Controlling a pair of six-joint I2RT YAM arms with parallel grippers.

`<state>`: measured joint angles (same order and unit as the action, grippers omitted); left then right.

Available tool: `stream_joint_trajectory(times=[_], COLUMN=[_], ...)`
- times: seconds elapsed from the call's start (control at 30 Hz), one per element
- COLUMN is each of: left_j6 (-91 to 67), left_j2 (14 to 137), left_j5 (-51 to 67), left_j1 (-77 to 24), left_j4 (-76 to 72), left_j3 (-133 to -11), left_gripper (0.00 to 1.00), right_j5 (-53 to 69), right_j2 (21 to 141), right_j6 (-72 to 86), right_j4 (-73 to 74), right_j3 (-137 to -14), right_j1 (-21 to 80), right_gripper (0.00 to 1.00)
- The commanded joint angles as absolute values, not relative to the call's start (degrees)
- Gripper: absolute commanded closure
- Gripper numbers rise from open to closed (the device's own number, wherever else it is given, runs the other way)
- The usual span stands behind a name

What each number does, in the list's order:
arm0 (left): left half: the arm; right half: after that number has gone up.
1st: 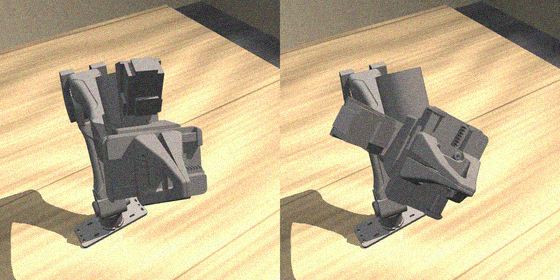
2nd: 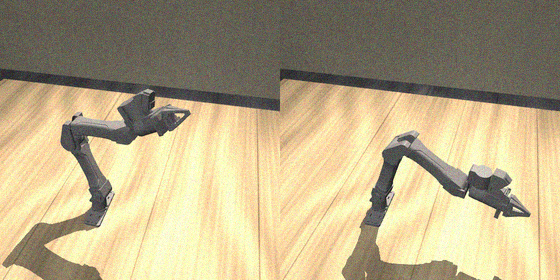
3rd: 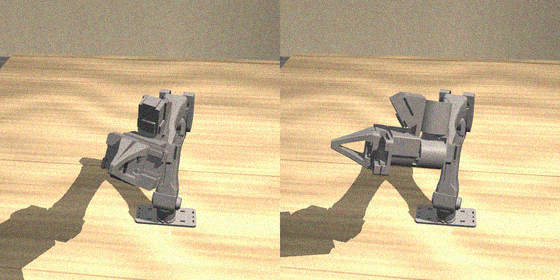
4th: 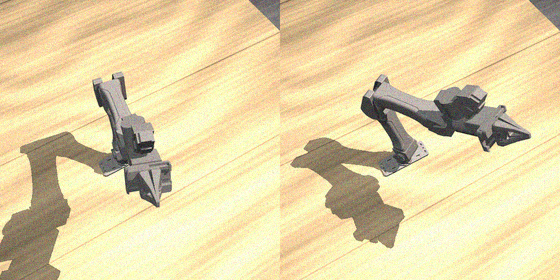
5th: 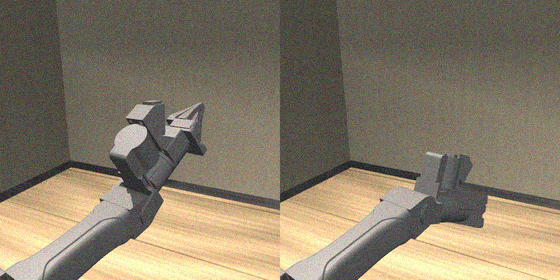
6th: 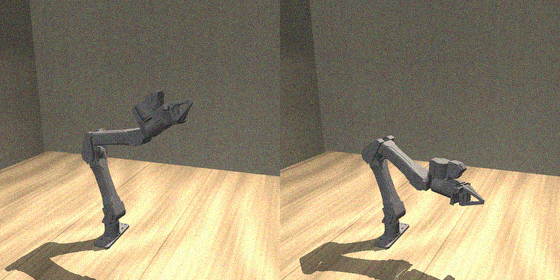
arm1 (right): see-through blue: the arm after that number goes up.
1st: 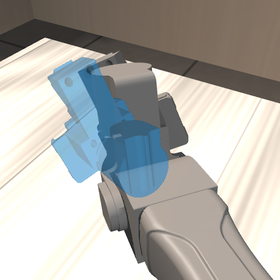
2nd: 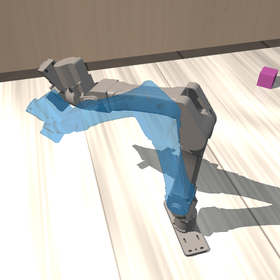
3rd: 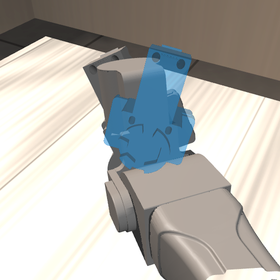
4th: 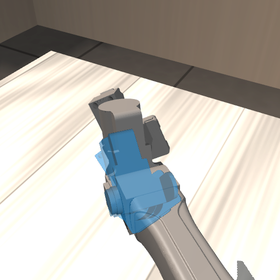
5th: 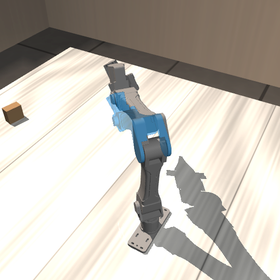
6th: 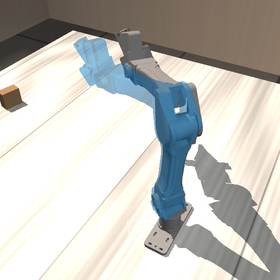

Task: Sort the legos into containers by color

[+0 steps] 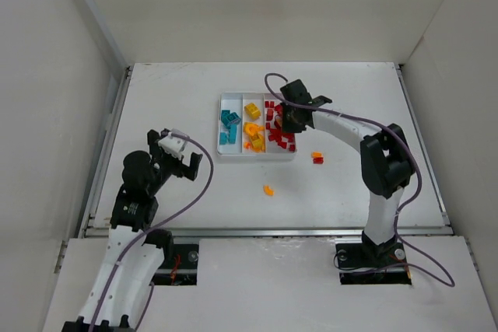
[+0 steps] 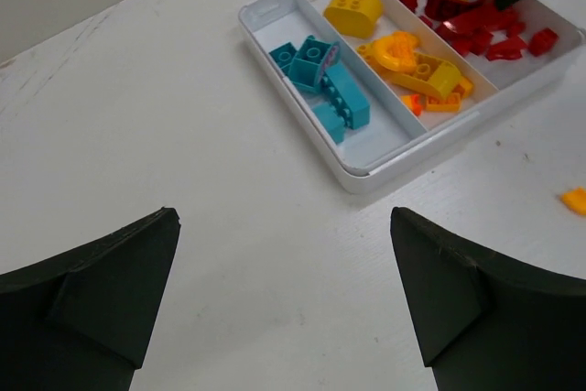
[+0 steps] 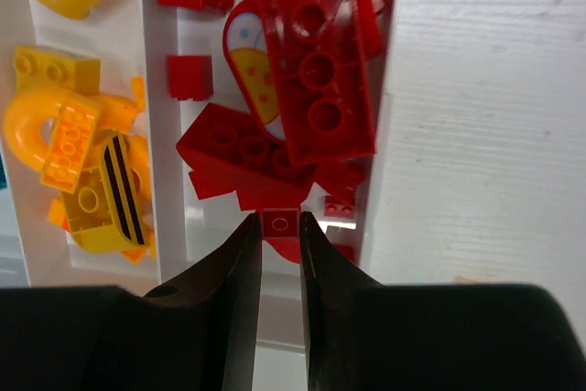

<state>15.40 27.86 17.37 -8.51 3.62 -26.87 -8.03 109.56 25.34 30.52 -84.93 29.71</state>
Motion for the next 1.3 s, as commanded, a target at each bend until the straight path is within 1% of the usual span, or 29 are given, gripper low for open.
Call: stream_joint_trajectory(times=[0.0,0.03,0.1,0.17,0.2,0.33,0.37,0.47,0.57,0.6,0.7,0.73,0.77,0.83,0.9,1.03,1.13,1.23,1.27], left_j6=[24.5,28.5,31.5,35.9,37.8,46.3,47.7,51.6,53.1,54.4,55.6,56.7,57.7,60.3,63.9,73.8,79.2,81.8,82.5], left_j2=[31.5,34.7,38.0,42.3,43.5,49.0,50.3,55.3,61.2,63.0,71.4,76.2,78.6,82.8,86.9,91.6,95.2,99.1,100.0], left_j5=[30.3,32.0,34.2,34.9,34.9,34.1,33.5,32.1,30.8,30.2,25.3,23.7,22.4,22.5,23.5,24.8,26.5,28.4,28.4], left_j1=[-8.4,-8.4,-8.4,-8.4,-8.4,-10.1,-11.2,-15.1,-20.2,-21.8,-30.2,-32.8,-37.7,-41.8,-46.7,-52.5,-54.7,-54.7,-55.2], left_j4=[6.9,8.9,14.2,18.7,20.1,27.8,29.3,35.6,39.7,40.9,44.8,45.5,47.4,48.9,48.3,46.0,44.9,44.9,44.9], left_j3=[-34.6,-36.0,-38.8,-42.3,-43.3,-48.6,-51.1,-56.0,-59.7,-62.5,-68.5,-69.9,-71.4,-75.3,-76.0,-75.3,-74.6,-76.3,-76.3], left_gripper=[0.01,0.01,0.01,0.01,0.01,0.01,0.01,0.01,0.01,0.01,0.01,0.01,0.01,0.01,0.01,0.01,0.01,0.01,0.02], right_j5=[-5.4,-4.8,-4.8,-4.1,-4.1,-2.7,-2.7,-3.3,-3.3,-3.3,-2.1,-2.1,-2.1,-2.7,-2.7,-2.7,-2.7,-2.7,-3.2], right_j2=[109.8,109.8,109.8,109.3,109.2,107.0,106.3,103.5,100.8,100.0,96.8,96.0,94.6,93.1,90.4,86.1,84.3,82.6,82.0], right_j6=[24.5,24.5,24.0,23.4,22.6,21.5,21.5,21.0,21.0,20.5,20.0,19.4,19.4,19.4,19.4,19.4,19.4,18.8,18.3], right_j4=[29.7,29.7,29.7,29.7,29.7,29.7,29.7,29.1,29.1,28.5,28.5,28.5,28.5,29.1,29.1,29.1,29.6,30.2,30.8], right_j3=[-87.9,-87.9,-87.9,-87.9,-87.4,-86.1,-86.0,-83.9,-82.8,-82.8,-79.9,-79.3,-77.9,-76.1,-73.0,-69.0,-68.3,-67.8,-67.2], right_j1=[30.4,30.4,30.4,29.9,29.9,29.9,29.9,29.9,29.3,28.6,28.0,28.0,27.4,27.4,26.9,25.8,25.1,24.6,24.6], right_gripper=[0.89,0.87,0.79,0.67,0.56,0.4,0.37,0.35,0.35,0.35,0.35,0.35,0.35,0.35,0.35,0.35,0.35,0.35,0.35])
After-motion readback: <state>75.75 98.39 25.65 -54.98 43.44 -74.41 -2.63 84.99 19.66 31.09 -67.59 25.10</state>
